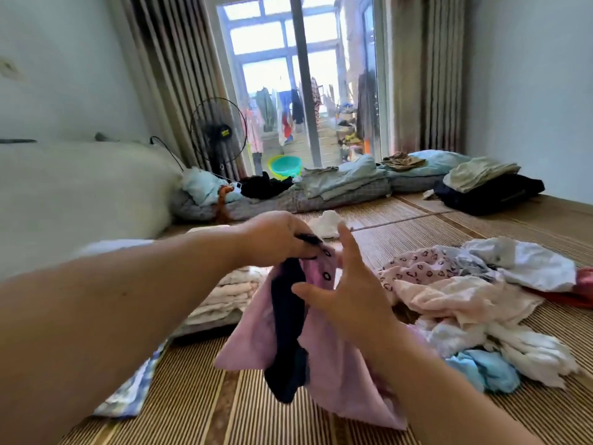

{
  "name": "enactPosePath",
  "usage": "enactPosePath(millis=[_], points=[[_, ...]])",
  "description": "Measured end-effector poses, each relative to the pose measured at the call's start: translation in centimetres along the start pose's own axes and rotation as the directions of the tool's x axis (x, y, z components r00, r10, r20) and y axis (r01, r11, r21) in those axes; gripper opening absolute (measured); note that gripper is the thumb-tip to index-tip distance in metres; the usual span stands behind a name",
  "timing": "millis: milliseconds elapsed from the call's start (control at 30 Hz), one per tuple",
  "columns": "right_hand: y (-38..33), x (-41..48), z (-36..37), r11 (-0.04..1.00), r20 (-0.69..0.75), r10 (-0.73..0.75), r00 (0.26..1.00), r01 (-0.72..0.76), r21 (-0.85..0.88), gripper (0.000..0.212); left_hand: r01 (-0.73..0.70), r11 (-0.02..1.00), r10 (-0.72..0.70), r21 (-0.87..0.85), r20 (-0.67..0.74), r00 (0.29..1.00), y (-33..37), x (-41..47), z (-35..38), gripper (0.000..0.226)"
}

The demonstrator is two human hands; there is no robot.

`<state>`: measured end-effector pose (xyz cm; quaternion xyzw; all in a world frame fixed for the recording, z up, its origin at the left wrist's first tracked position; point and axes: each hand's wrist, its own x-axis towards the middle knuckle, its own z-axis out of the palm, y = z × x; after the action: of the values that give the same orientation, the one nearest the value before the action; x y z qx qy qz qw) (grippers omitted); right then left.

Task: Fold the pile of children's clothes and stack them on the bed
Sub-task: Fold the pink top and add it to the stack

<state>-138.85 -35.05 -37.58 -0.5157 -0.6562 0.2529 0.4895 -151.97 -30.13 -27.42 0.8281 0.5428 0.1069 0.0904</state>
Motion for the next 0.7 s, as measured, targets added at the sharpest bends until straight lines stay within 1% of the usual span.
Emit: enactPosePath(millis=[33,67,100,133,167,200,233,267,300,333,367,400,433,467,500,533,567,600,633,667,700], points=[[-0.7,0.8,0.6,0.997,0.031,-0.027,0.999,0.029,-0.073,0.068,0.003,1.000,-0.003,-0.024,-0.024,1.000,-0.6,-0.7,0.4,0.011],[-1.7,1.4,0.7,0.985,0.054,-0.082,0.995,0.089,-0.149,0.036,0.004,0.997,-0.011,-0.073,-0.092,0.996,-1.0,-1.4,0.8,0.011],[-2.4,2.3,0.9,0.964,0.054,-0.128,0.990,0.137,-0.227,0.011,0.009,0.988,-0.040,-0.157,-0.194,0.980,-1.6,-2.1,1.4,0.012],[-3.0,3.1,1.2,0.949,0.044,-0.168,0.985,0.174,-0.265,0.007,0.014,0.964,-0.096,-0.266,-0.299,0.949,-2.1,-2.9,2.0,0.017],[-3.6,3.8,1.3,0.959,0.025,-0.149,0.989,0.150,-0.240,0.014,0.013,0.926,-0.170,-0.378,-0.386,0.907,-2.5,-3.7,2.6,0.027],[-4.7,4.3,1.3,0.994,0.002,-0.064,0.998,0.064,-0.091,0.017,0.014,0.889,-0.243,-0.458,-0.446,0.861,-2.9,-4.7,3.1,0.038],[-5.8,4.9,1.3,0.985,-0.010,0.056,0.998,-0.054,0.163,0.019,0.029,0.875,-0.290,-0.483,-0.476,0.830,-3.3,-5.7,3.3,0.047],[-6.7,5.6,1.2,0.905,0.010,0.188,0.982,-0.178,0.387,0.021,0.066,0.877,-0.318,-0.476,-0.472,0.822,-3.5,-6.6,3.2,0.055],[-7.6,6.3,1.2,0.800,0.045,0.286,0.957,-0.265,0.538,0.021,0.113,0.877,-0.338,-0.467,-0.432,0.836,-3.7,-7.2,3.0,0.060],[-8.4,6.9,1.0,0.726,0.073,0.338,0.938,-0.309,0.615,0.020,0.158,0.870,-0.351,-0.468,-0.362,0.864,-3.8,-7.7,2.6,0.060],[-9.4,7.5,0.8,0.678,0.080,0.364,0.928,-0.323,0.660,0.020,0.192,0.862,-0.356,-0.470,-0.290,0.889,-4.0,-8.1,2.2,0.054],[-10.4,8.0,0.5,0.657,0.070,0.383,0.921,-0.325,0.680,0.020,0.213,0.857,-0.353,-0.470,-0.234,0.906,-4.3,-8.3,1.7,0.041],[-11.4,8.5,0.1,0.641,0.058,0.386,0.921,-0.313,0.701,0.021,0.228,0.848,-0.361,-0.478,-0.207,0.909,-4.5,-8.5,1.2,0.026],[-12.2,8.7,-0.5,0.635,0.030,0.381,0.924,-0.285,0.717,0.019,0.234,0.819,-0.382,-0.524,-0.193,0.904,-4.7,-8.7,0.6,0.016],[-12.6,8.9,-1.0,0.641,-0.005,0.385,0.923,-0.263,0.721,0.017,0.230,0.747,-0.421,-0.624,-0.176,0.890,-4.9,-8.7,0.1,0.010],[-12.8,8.8,-1.6,0.669,-0.047,0.389,0.920,-0.247,0.701,0.014,0.205,0.617,-0.461,-0.760,-0.139,0.876,-5.1,-8.6,-0.5,0.006],[-12.8,8.5,-2.1,0.725,-0.087,0.368,0.926,-0.227,0.650,0.011,0.173,0.443,-0.493,-0.880,-0.077,0.867,-5.4,-8.4,-1.2,0.004],[-12.6,7.8,-2.6,0.825,-0.127,0.315,0.940,-0.206,0.526,0.008,0.154,0.263,-0.495,-0.953,0.004,0.869,-5.5,-8.3,-2.1,0.007],[-12.2,7.1,-3.0,0.927,-0.149,0.233,0.961,-0.174,0.331,0.008,0.158,0.122,-0.469,-0.980,0.084,0.879,-5.6,-8.2,-2.9,0.011],[-11.7,6.2,-3.2,0.987,-0.126,0.137,0.983,-0.124,0.104,0.018,0.186,0.048,-0.445,-0.981,0.146,0.884,-5.8,-8.1,-3.7,0.015],[-11.5,5.2,-3.2,0.993,-0.058,0.062,0.996,-0.068,-0.099,0.039,0.220,0.031,-0.424,-0.975,0.187,0.886,-5.8,-8.1,-4.5,0.018]])
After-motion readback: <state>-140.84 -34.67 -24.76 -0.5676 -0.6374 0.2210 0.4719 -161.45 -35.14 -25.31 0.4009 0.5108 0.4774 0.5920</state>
